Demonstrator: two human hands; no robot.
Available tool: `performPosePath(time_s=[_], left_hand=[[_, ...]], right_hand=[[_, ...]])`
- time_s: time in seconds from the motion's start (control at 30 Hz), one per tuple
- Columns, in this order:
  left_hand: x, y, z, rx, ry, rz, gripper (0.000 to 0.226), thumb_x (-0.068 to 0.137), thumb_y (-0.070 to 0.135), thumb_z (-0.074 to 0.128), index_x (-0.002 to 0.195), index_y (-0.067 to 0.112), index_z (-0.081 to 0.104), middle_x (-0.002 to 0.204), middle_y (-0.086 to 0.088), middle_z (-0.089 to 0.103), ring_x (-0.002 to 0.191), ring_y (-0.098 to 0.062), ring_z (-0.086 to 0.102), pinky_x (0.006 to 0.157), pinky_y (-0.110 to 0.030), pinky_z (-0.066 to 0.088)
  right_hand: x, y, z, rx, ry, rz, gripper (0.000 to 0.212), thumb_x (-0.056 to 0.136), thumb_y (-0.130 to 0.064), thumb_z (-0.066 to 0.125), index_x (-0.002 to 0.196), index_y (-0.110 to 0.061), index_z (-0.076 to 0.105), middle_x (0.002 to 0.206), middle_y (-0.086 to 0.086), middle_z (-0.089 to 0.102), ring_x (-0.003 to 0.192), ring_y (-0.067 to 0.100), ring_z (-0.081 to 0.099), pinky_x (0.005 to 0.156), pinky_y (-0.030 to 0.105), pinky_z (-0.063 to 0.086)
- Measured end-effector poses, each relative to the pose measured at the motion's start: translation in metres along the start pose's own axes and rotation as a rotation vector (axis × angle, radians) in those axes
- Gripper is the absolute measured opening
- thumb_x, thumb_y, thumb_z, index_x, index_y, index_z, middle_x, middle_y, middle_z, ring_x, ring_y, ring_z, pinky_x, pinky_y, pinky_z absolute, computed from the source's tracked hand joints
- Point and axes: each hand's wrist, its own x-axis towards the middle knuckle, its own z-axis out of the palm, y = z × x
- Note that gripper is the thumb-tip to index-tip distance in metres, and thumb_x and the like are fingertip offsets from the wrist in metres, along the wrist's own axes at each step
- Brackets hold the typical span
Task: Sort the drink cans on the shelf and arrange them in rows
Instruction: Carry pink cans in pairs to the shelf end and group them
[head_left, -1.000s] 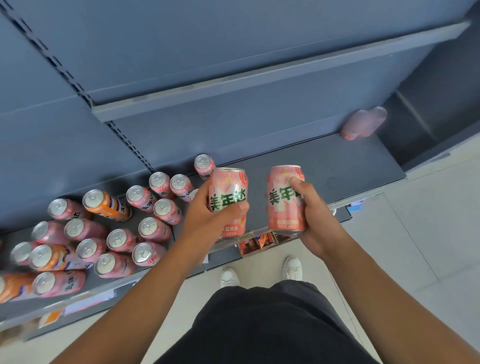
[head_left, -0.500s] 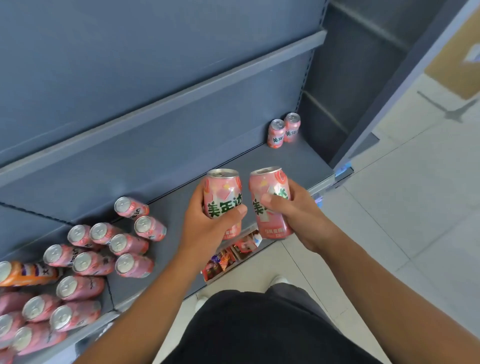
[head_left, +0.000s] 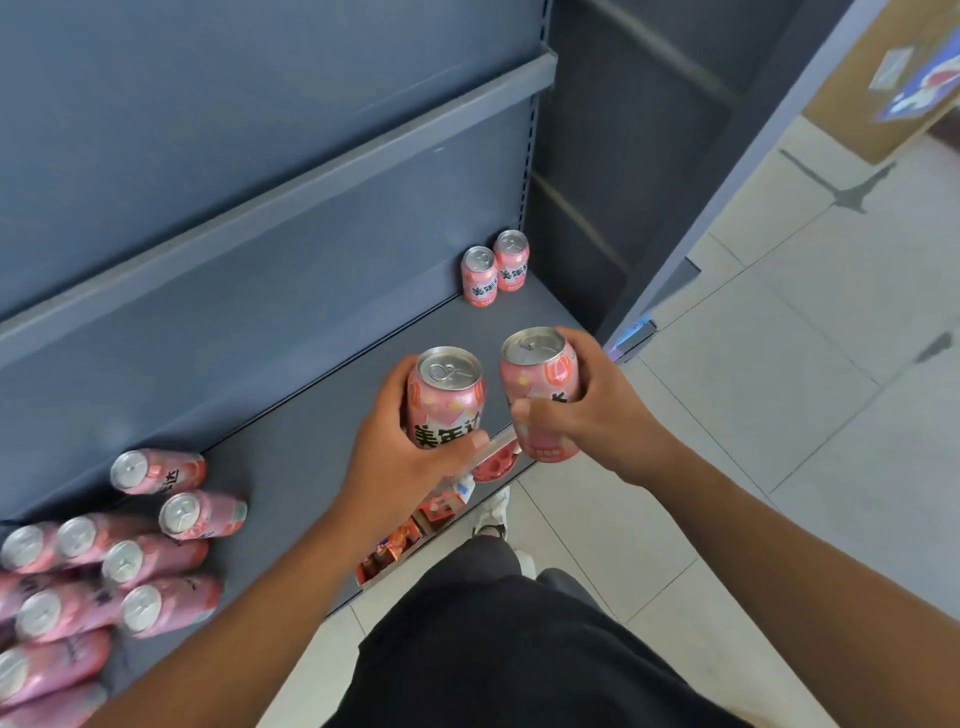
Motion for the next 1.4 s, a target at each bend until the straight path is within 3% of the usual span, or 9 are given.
performPosePath(time_s=[0.37, 0.53, 0.77, 0.93, 1.07, 1.13, 1.23, 1.33, 1.4], left_hand=[[0.122, -0.022, 0.018, 0.107, 0.028, 0.034, 0.071, 0.065, 0.023, 0.092, 0.114, 0.045, 0.045, 0.109, 0.027, 0.061, 0.104, 0.005, 0.06, 0.079, -0.005, 0.045], [0.168, -0.04, 0.025, 0.178, 0.05, 0.01, 0.066, 0.067, 0.023, 0.09, 0.11, 0.045, 0.045, 0.108, 0.02, 0.062, 0.1, -0.003, 0.062, 0.078, -0.01, 0.045], [0.22, -0.085, 0.063, 0.187, 0.147, -0.044, 0.066, 0.067, 0.026, 0.09, 0.108, 0.044, 0.043, 0.106, 0.016, 0.062, 0.099, -0.009, 0.062, 0.081, -0.02, 0.048], [0.256, -0.118, 0.1, 0.126, 0.269, -0.1, 0.064, 0.067, 0.021, 0.09, 0.103, 0.044, 0.043, 0.101, 0.016, 0.063, 0.092, -0.001, 0.062, 0.075, -0.008, 0.043], [0.278, -0.144, 0.125, 0.113, 0.299, -0.114, 0.064, 0.067, 0.024, 0.091, 0.111, 0.031, 0.046, 0.108, 0.011, 0.058, 0.095, -0.004, 0.061, 0.079, -0.018, 0.047], [0.284, -0.154, 0.136, 0.116, 0.328, -0.106, 0.067, 0.065, 0.023, 0.092, 0.116, 0.027, 0.048, 0.115, 0.01, 0.051, 0.102, -0.004, 0.057, 0.084, -0.02, 0.047], [0.29, -0.161, 0.149, 0.092, 0.367, -0.14, 0.074, 0.064, 0.032, 0.09, 0.124, 0.034, 0.047, 0.121, 0.015, 0.054, 0.11, -0.004, 0.059, 0.091, -0.027, 0.049], [0.293, -0.162, 0.161, 0.059, 0.41, -0.168, 0.075, 0.064, 0.039, 0.088, 0.126, 0.035, 0.046, 0.121, 0.014, 0.06, 0.109, -0.005, 0.061, 0.091, -0.033, 0.052], [0.294, -0.161, 0.167, 0.052, 0.436, -0.168, 0.074, 0.064, 0.039, 0.089, 0.123, 0.038, 0.043, 0.121, 0.011, 0.062, 0.109, -0.006, 0.062, 0.09, -0.034, 0.052]], right_hand=[[0.127, 0.007, -0.035, -0.271, -0.094, 0.012, 0.072, 0.066, -0.024, 0.092, 0.119, -0.038, 0.045, 0.107, -0.024, 0.056, 0.107, -0.003, 0.056, 0.08, 0.011, 0.05], [0.178, 0.018, -0.05, -0.349, -0.157, 0.004, 0.073, 0.062, -0.031, 0.095, 0.119, -0.036, 0.05, 0.107, -0.026, 0.056, 0.107, -0.004, 0.055, 0.083, 0.009, 0.047], [0.243, 0.06, -0.067, -0.333, -0.242, 0.038, 0.05, 0.072, -0.021, 0.09, 0.109, -0.029, 0.058, 0.1, -0.01, 0.066, 0.097, 0.013, 0.063, 0.086, 0.026, 0.053], [0.288, 0.104, -0.076, -0.357, -0.226, 0.057, 0.055, 0.077, -0.02, 0.083, 0.122, -0.035, 0.055, 0.107, -0.013, 0.067, 0.1, 0.011, 0.065, 0.086, 0.036, 0.058], [0.31, 0.13, -0.081, -0.417, -0.134, 0.023, 0.069, 0.073, -0.016, 0.084, 0.132, -0.036, 0.053, 0.11, -0.028, 0.055, 0.101, -0.002, 0.06, 0.079, 0.003, 0.045], [0.315, 0.14, -0.084, -0.46, -0.093, -0.003, 0.071, 0.07, -0.013, 0.084, 0.131, -0.032, 0.055, 0.107, -0.03, 0.046, 0.099, -0.001, 0.058, 0.077, -0.001, 0.041], [0.321, 0.153, -0.088, -0.452, -0.094, -0.024, 0.063, 0.069, -0.01, 0.084, 0.122, -0.03, 0.058, 0.107, -0.028, 0.05, 0.098, 0.001, 0.06, 0.08, 0.012, 0.049], [0.327, 0.162, -0.092, -0.405, -0.112, -0.05, 0.048, 0.07, -0.012, 0.083, 0.109, -0.026, 0.059, 0.107, -0.01, 0.063, 0.098, 0.011, 0.064, 0.083, 0.04, 0.057], [0.329, 0.164, -0.093, -0.388, -0.121, -0.05, 0.045, 0.071, -0.011, 0.083, 0.108, -0.02, 0.058, 0.106, -0.002, 0.066, 0.097, 0.016, 0.065, 0.083, 0.046, 0.056]])
